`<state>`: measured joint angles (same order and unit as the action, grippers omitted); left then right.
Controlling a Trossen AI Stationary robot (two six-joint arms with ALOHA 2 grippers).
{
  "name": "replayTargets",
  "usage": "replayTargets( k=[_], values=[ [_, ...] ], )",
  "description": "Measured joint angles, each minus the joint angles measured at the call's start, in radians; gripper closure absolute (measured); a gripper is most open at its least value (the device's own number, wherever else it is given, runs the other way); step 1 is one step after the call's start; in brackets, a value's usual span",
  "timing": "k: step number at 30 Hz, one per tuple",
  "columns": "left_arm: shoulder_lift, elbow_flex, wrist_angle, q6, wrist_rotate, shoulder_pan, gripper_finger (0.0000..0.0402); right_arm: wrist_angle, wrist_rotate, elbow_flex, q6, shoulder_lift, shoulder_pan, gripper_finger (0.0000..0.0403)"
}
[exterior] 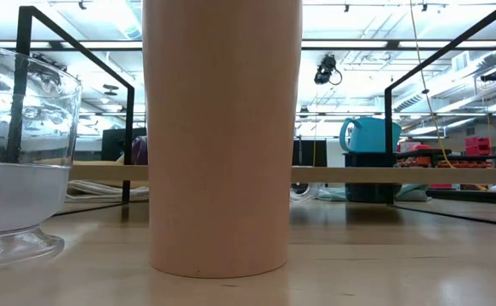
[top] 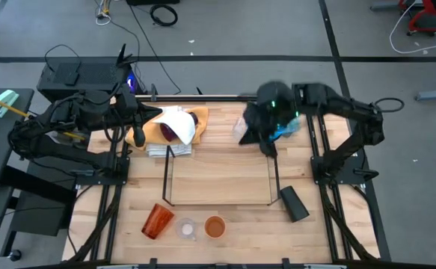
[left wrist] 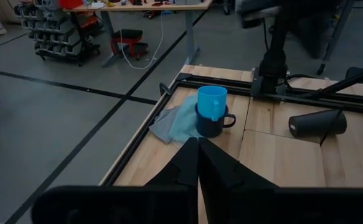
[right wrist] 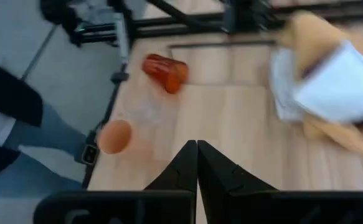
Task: Stack small to large cups/mugs on shelf
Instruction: Put the light orange cup on the shelf
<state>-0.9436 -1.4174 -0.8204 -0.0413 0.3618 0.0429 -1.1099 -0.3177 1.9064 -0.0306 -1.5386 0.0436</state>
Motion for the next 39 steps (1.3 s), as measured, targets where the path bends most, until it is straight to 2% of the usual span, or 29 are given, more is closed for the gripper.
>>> replayTargets(
  k=[3,6,12,18,24,33,39],
  values=[
    [0.000,0.000,0.000,0.000,0.000,0.000,0.0384,0.011,0.065,0.000,-0.014,-0.022,-0.087,0.0387],
    [0.000,0.000,0.000,0.000,0.000,0.000,0.0378,0.010,0.108,0.000,-0.095,-0.064,-0.146,0.0387],
    [-0.016,0.000,-0.004,-0.016,0.000,0.000,0.0384,0.111,0.111,0.000,-0.197,-0.212,-0.256,0.0387],
    [-0.029,0.000,-0.061,-0.022,0.000,0.000,0.0388,0.127,0.079,-0.001,-0.301,-0.313,-0.345,0.0375],
    [-0.034,0.000,-0.091,-0.027,-0.023,-0.001,0.0378,0.234,0.064,-0.001,-0.307,-0.350,-0.420,0.0338],
    [-0.034,0.000,-0.090,-0.025,-0.025,-0.001,0.0390,0.330,0.234,-0.001,-0.223,-0.411,-0.479,0.0288],
    [-0.034,0.000,-0.090,-0.030,-0.025,-0.001,0.0383,0.383,0.260,0.000,-0.190,-0.479,-0.492,0.0259]
  ],
)
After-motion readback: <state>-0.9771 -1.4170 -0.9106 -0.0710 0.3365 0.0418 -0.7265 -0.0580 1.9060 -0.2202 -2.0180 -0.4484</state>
